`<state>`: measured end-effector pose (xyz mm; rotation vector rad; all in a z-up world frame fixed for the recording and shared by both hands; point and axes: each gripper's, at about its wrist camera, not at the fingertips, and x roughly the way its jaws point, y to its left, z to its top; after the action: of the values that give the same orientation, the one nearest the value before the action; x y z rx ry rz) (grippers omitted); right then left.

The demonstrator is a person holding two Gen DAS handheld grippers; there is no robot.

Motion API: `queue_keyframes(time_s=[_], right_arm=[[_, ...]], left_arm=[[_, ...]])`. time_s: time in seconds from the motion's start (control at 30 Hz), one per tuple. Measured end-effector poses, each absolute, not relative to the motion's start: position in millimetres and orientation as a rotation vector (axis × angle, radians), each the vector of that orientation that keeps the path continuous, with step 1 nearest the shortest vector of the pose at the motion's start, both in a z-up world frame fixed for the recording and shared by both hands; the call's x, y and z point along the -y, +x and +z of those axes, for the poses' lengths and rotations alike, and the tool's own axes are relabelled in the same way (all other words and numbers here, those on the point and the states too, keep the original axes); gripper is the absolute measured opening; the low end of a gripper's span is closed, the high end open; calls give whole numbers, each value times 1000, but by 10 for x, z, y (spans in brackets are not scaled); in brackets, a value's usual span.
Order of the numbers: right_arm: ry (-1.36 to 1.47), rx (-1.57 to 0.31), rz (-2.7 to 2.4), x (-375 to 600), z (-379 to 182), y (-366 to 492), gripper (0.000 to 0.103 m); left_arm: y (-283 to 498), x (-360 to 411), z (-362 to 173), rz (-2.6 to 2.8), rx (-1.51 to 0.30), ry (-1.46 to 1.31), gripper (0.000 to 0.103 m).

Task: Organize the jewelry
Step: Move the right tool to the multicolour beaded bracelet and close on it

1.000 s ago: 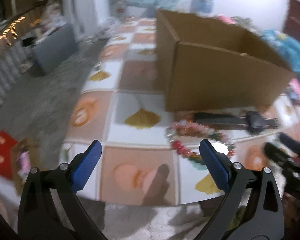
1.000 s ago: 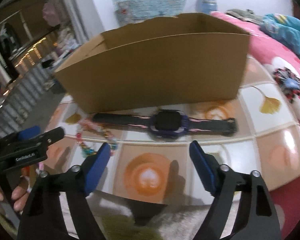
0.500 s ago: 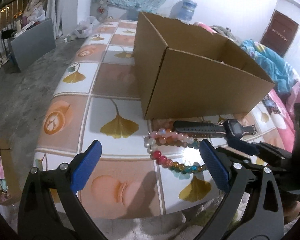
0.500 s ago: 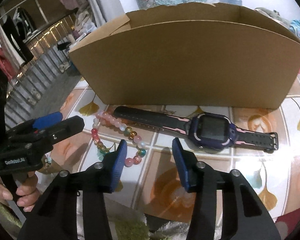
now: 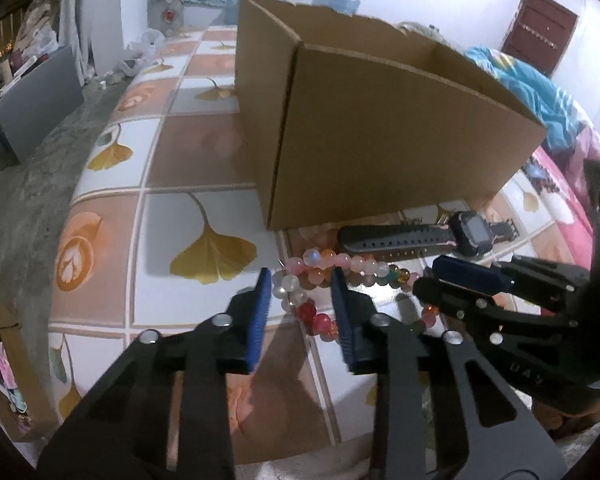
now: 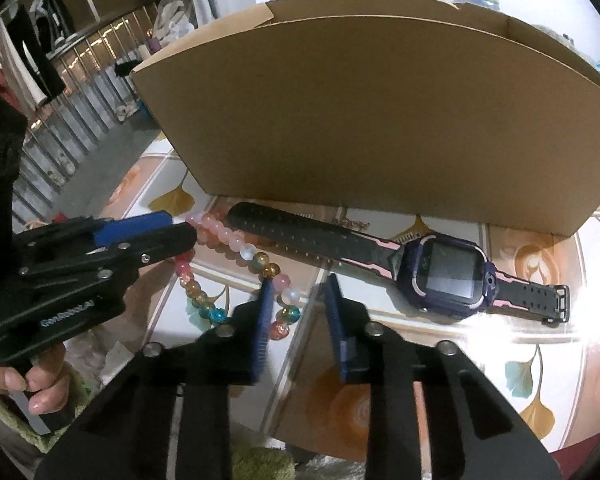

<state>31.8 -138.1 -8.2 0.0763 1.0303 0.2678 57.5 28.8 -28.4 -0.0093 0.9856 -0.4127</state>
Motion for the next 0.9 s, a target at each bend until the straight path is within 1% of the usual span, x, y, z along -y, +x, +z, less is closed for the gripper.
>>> queue_keyframes(time_s=[0.03, 0.07, 0.1, 0.2, 0.23, 0.53, 0.77, 0.9], right_arm=[[77, -1031, 271, 1393, -79, 321, 16], [82, -1034, 279, 1393, -87, 329, 10], [89, -1035, 283, 1395, -94, 336, 10], [107, -1022, 292, 1423, -67, 292, 10], [121, -1013, 297, 1450, -45, 270, 10], [177, -934, 337, 1617, 210, 33, 10], [200, -826, 394, 1742, 638, -150, 10], [190, -802, 380, 1781, 693, -163, 10]], left_arm=[[586, -274, -307, -411, -995, 0, 17], [590, -261, -319, -409, -999, 7, 15], [589, -249, -329, -409, -999, 13, 12], [551, -237, -304, -414, -978, 22, 8], [532, -241, -281, -416, -968, 22, 0], [324, -279, 49, -450, -898, -25, 0], [160, -278, 480, -491, -795, -42, 0], [180, -226, 444, -492, -832, -37, 0]])
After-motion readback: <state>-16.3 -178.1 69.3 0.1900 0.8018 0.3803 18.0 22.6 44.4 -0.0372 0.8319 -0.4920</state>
